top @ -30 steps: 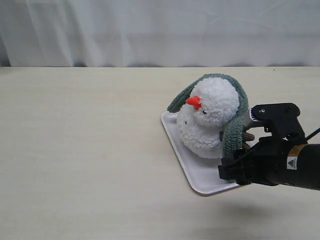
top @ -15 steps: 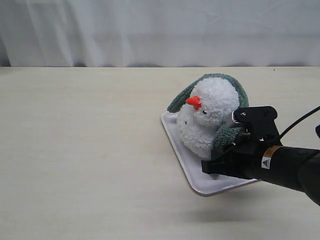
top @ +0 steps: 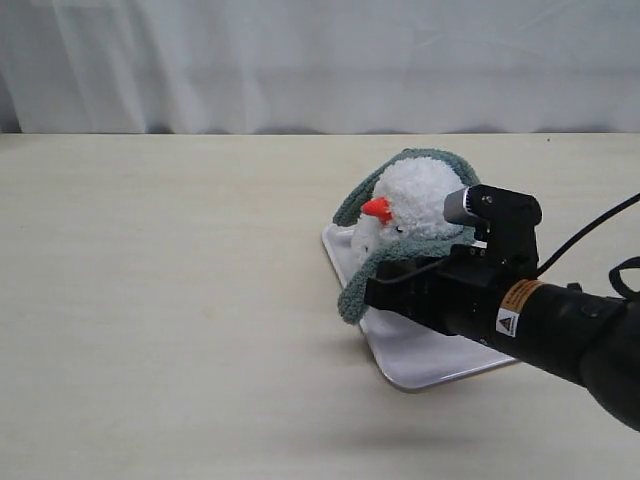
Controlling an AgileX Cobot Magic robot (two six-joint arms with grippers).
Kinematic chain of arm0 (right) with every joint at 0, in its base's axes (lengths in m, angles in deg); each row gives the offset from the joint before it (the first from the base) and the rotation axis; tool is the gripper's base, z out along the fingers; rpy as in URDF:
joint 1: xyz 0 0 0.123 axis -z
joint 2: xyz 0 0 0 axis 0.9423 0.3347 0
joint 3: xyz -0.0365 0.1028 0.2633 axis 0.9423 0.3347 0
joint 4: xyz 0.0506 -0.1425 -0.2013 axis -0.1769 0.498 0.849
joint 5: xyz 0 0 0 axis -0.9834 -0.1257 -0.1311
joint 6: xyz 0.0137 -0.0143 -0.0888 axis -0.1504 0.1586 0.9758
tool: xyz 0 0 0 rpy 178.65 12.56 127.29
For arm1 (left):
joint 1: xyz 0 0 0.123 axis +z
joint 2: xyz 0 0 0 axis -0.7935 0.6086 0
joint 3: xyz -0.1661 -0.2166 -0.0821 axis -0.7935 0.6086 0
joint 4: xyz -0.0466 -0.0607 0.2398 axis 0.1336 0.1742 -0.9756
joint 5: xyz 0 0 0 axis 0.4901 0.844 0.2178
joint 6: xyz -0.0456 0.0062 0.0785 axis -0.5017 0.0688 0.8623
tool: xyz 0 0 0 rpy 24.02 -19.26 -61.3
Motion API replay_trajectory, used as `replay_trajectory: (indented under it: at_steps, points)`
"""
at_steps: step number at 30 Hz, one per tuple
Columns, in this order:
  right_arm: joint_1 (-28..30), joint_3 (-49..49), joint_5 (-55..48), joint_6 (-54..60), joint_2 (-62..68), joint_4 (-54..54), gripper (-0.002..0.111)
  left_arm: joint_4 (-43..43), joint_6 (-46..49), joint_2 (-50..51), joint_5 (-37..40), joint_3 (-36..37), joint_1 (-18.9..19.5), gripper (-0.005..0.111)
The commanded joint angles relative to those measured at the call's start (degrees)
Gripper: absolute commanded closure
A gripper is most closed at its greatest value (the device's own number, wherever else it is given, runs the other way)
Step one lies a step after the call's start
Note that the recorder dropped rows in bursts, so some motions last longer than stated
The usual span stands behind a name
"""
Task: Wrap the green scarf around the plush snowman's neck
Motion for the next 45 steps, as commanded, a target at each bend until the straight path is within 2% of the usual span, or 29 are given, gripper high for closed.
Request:
replay_trajectory:
  at_steps: [1, 5, 9, 14, 17, 23, 31, 34, 37, 39, 45]
  points:
    - [0.0, -1.0, -0.2, -0.4, 4.3, -1.3, 0.104, 0.8, 0.0, -0.1, -1.8, 0.1, -0.1, 0.107]
    - [0.0, -2.7, -0.3, -0.4, 8.0, -1.3, 0.102, 0.8, 0.0, -0.1, -1.8, 0.1, -0.1, 0.107]
    - [0.0, -4.5, -2.7, -0.4, 9.1, -0.5, 0.086, 0.8, 0.0, -0.1, -1.8, 0.1, -0.1, 0.107]
    - [0.0, -5.8, -12.4, -0.4, 6.9, 3.8, 0.063, 0.8, 0.0, -0.1, -1.8, 0.1, -0.1, 0.107]
    - [0.0, -5.8, -21.8, 0.8, 4.0, 4.2, 0.059, 0.8, 0.0, -0.1, -1.8, 0.1, -0.1, 0.107]
    - [0.0, -5.8, -36.8, 1.6, -1.2, 4.2, 0.059, 0.8, 0.0, -0.1, -1.8, 0.1, -0.1, 0.107]
    - [0.0, -5.8, -46.0, 3.2, -10.8, 4.2, 0.06, 0.8, 0.0, -0.1, -1.8, 0.1, -0.1, 0.107]
    - [0.0, -5.8, -48.3, 4.9, -16.1, 4.2, 0.071, 0.8, 0.0, -0.1, -1.8, 0.1, -0.1, 0.107]
    - [0.0, -6.5, -48.7, 7.7, -21.5, 5.1, 0.089, 0.8, 0.0, -0.1, -1.8, 0.1, -0.1, 0.107]
    - [0.1, -8.6, -49.4, 7.2, -24.2, 9.8, 0.102, 0.8, 0.0, -0.1, -1.8, 0.1, -0.1, 0.107]
    - [2.1, -20.5, -59.1, -9.1, -22.9, 28.6, 0.104, 0.8, 0.0, -0.1, -1.8, 0.1, -0.1, 0.107]
